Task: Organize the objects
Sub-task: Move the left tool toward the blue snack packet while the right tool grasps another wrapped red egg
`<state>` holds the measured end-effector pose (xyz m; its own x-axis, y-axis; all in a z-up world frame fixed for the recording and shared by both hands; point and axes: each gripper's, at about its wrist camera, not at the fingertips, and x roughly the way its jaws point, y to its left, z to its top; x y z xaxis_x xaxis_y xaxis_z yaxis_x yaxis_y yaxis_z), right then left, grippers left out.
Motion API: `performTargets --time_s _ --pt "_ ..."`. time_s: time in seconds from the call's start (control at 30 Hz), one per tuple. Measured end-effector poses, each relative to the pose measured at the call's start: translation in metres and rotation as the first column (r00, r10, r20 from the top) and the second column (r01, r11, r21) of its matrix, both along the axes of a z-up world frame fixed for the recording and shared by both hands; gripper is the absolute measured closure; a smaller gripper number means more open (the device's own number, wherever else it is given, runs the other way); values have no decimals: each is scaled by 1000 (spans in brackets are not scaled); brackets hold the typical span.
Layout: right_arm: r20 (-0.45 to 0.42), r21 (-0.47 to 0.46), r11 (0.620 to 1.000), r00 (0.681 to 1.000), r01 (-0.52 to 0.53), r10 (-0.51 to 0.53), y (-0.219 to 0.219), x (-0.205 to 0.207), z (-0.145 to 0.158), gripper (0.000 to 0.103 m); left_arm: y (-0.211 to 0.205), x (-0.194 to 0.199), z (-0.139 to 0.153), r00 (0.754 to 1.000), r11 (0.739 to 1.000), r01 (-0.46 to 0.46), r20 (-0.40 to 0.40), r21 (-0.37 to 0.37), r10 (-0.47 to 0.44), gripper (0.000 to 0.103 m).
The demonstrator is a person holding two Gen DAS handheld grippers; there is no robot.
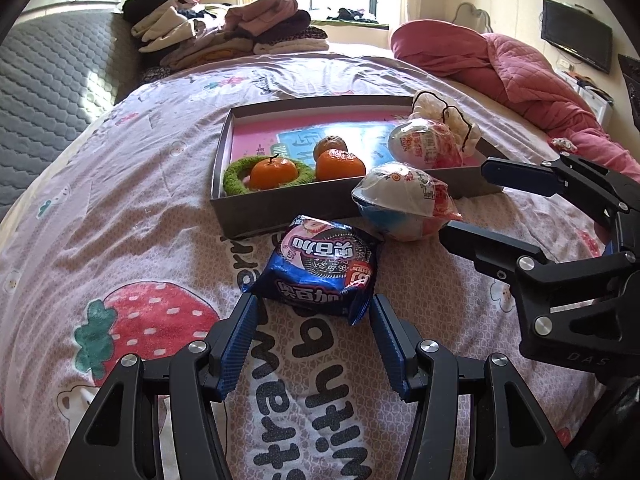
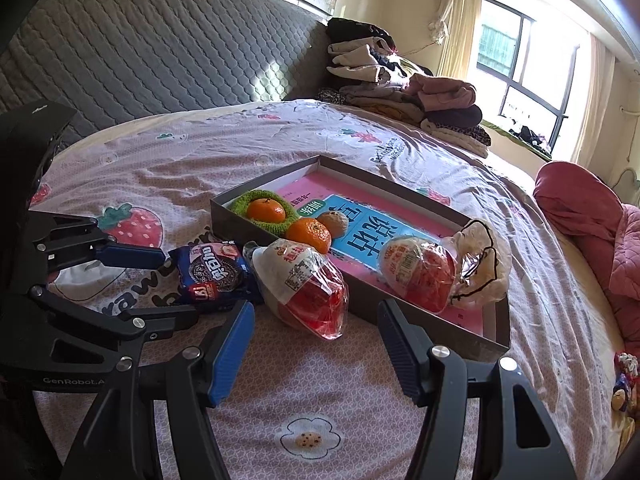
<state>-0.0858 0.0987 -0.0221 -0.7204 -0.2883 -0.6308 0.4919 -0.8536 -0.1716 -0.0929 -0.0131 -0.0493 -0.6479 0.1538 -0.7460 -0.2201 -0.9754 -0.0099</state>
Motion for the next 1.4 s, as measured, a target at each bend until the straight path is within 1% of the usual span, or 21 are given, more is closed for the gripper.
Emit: performTargets --time_s 0.5,0.67,0.77,0.9,1.0,1.27,1.37,1.4 --pt "19 51 999 1000 -8 7 -8 -19 -11 39 1 -15 -3 1000 1000 -2 0 -10 2 43" --pt "30 52 997 998 -52 50 -11 -22 -13 39 -2 -19 -5 1000 1000 -4 0 -20 4 43" --pt "34 89 992 995 -93 90 -17 -23 -15 39 -5 -23 -5 1000 1000 -2 -3 -19 2 41" --pt "26 119 986 993 -117 114 -23 -22 -18 39 -9 -29 -6 1000 1000 -11 0 -15 11 39" --pt "24 151 979 990 -138 136 -30 -22 -23 39 -8 -32 -7 1000 999 -10 -1 -34 10 38" --pt "44 156 973 985 -170 165 -36 -31 -32 39 -11 -41 -10 1000 999 -9 0 -51 9 38" --pt "51 132 974 983 -182 177 -34 -32 -33 43 -13 -44 -11 1000 999 -5 7 -38 5 37" --pt "54 122 975 983 -183 177 -33 -33 -32 48 -13 -45 -11 1000 999 -5 11 -33 5 36"
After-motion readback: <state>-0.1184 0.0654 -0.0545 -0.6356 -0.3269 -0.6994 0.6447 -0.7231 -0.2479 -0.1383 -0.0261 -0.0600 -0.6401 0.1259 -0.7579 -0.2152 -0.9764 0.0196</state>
